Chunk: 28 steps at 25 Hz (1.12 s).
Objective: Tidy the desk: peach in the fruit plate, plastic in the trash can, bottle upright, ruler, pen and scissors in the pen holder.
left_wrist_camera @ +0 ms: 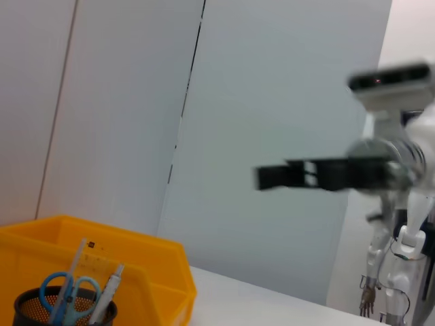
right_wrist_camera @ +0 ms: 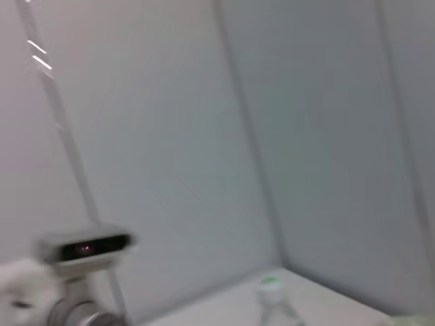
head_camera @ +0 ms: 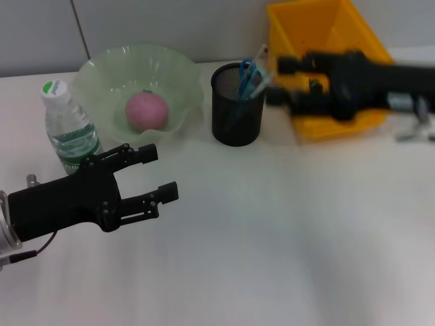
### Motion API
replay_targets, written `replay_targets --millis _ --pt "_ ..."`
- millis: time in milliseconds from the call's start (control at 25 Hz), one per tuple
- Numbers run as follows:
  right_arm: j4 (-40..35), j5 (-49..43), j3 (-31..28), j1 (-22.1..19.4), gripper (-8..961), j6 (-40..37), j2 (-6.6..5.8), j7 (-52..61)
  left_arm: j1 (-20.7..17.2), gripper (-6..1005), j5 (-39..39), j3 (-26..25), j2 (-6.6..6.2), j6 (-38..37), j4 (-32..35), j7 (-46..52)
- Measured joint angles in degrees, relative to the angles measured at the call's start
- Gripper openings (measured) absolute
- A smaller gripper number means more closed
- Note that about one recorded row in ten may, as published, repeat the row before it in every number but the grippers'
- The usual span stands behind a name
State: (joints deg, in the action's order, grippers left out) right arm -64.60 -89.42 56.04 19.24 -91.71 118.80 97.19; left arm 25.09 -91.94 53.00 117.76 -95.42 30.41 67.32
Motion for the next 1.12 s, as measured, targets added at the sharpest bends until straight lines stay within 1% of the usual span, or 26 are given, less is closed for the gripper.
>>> replay_targets --millis 40,80,120,160,200,240,280,360,400,520,600,840,880,1000,1120 --pt "0.0 0.0 0.0 0.0 709 0.0 0.0 0.0 0.0 815 0.0 0.0 0.0 0.0 0.0 0.0" --pt "7.3 1.0 -2.6 -0.5 709 -4.2 -0.06 -8.1 0.2 815 -0.1 0.0 -0.17 0.0 0.0 0.1" --pt "7.3 1.0 -2.6 -0.5 709 -4.2 -0.06 -8.1 0.3 815 -0.1 0.1 -0.27 -0.1 0.0 0.2" --pt "11.4 1.0 -3.9 -0.5 709 -6.0 -0.21 -11.9 0.3 815 -0.2 0.2 -0.42 -0.2 0.0 0.2" --pt "19.3 0.9 -5.4 -0.4 709 -7.7 -1.02 -19.2 0.3 815 -0.3 0.6 -0.79 -0.6 0.0 0.2" --pt "22.3 0.9 -5.7 -0.3 709 -8.0 -1.41 -21.7 0.3 815 -0.3 0.6 -0.79 -0.6 0.0 0.2" --pt "22.3 0.9 -5.7 -0.3 709 -8.0 -1.41 -21.7 0.3 815 -1.3 1.0 -1.21 -0.9 -0.1 -0.2" --pt "29.2 0.1 -5.6 0.1 709 -8.1 -2.49 -27.7 0.4 815 -2.2 1.1 -1.35 -1.1 -0.1 -0.2" --pt "33.4 -1.8 -5.6 0.6 709 -7.9 -3.06 -31.1 0.7 815 -4.6 1.2 -1.51 -1.2 -0.4 0.0" --pt "35.6 -4.5 -5.7 1.0 709 -7.4 -3.25 -33.6 0.9 815 -6.6 1.2 -1.41 -1.2 -0.6 0.2" --pt "36.5 -7.4 -5.8 1.0 709 -6.3 -3.07 -34.6 1.1 815 -8.7 1.2 -1.14 -1.3 -0.7 0.4" --pt "36.8 -8.5 -5.4 0.8 709 -5.7 -2.68 -34.9 1.2 815 -10.6 1.2 -0.89 -1.2 -0.7 0.8" --pt "37.2 -8.5 -5.5 0.8 709 -5.6 -2.42 -35.7 1.2 815 -10.6 1.2 -0.89 -1.2 -0.7 0.8" --pt "37.9 -8.6 -5.8 0.8 709 -5.6 -2.06 -37.3 1.3 815 -10.9 1.1 -1.2 -1.5 -1.7 2.5" --pt "38.2 -8.6 -5.8 0.8 709 -5.6 -1.96 -37.6 1.3 815 -10.9 1.0 -1.26 -1.8 -1.7 2.5"
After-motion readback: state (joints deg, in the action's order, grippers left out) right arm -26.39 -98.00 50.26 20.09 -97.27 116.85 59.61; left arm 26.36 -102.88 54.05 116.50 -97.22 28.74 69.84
